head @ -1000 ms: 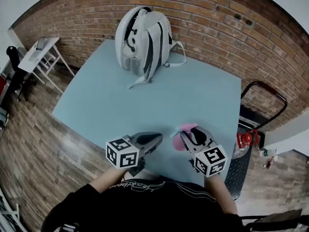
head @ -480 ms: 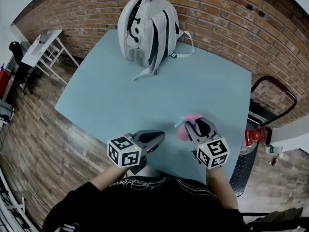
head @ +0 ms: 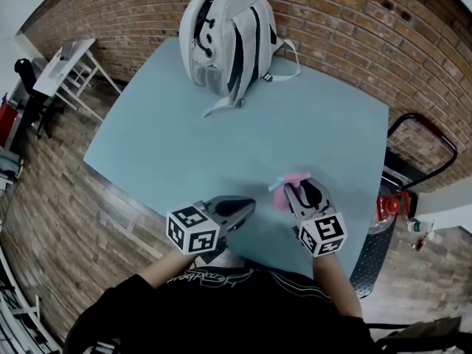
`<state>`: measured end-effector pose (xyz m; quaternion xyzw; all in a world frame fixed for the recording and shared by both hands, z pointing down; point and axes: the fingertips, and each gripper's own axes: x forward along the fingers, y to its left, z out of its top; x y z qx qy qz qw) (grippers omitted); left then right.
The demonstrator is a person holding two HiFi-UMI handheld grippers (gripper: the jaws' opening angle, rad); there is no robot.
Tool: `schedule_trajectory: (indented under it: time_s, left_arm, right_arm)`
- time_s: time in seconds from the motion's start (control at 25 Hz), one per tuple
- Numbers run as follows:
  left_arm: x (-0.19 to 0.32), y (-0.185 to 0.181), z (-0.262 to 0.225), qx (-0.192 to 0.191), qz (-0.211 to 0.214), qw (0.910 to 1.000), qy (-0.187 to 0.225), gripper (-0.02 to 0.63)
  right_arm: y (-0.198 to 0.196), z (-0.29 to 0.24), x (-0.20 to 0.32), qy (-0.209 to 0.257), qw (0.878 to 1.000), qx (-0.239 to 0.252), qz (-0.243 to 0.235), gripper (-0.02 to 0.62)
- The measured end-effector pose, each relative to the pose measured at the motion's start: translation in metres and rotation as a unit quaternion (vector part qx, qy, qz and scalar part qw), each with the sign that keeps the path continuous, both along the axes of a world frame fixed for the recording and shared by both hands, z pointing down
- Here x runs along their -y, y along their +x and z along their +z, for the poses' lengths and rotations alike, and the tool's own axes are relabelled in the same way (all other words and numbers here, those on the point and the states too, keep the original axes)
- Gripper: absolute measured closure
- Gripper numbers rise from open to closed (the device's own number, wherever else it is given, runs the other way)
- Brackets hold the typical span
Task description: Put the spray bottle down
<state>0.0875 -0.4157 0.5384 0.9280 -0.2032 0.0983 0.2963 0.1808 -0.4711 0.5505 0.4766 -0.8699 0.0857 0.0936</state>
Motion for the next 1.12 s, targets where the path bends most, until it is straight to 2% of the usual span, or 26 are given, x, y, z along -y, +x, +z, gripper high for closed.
schedule_trajectory:
  time_s: [0.44, 0.8, 0.96, 1.12]
  left_arm:
    - [0.0, -0.001, -0.004, 0.004, -0.007, 0.9999, 0.011, 0.598]
    - [-0.006, -0.003, -0.01, 0.009, -0.01, 0.9998, 0.017, 0.598]
    - [-0.013, -0.008, -0.017, 0.009, -0.013, 0.9996, 0.024, 0.598]
    - [-0.027, -0.013, -0.033, 0.004, -0.007, 0.999, 0.043, 0.598]
  right_arm:
    - [0.001, 0.007, -0.01, 0.024, 0.999, -0.049, 0.002, 0.459]
    - [0.004, 0.017, -0.014, 0.003, 0.998, -0.054, 0.012, 0.452]
    - [0.013, 0.016, -0.022, -0.009, 0.998, -0.046, 0.039, 0.42]
    - [0.025, 0.003, -0.038, -0.016, 0.996, -0.035, 0.081, 0.417]
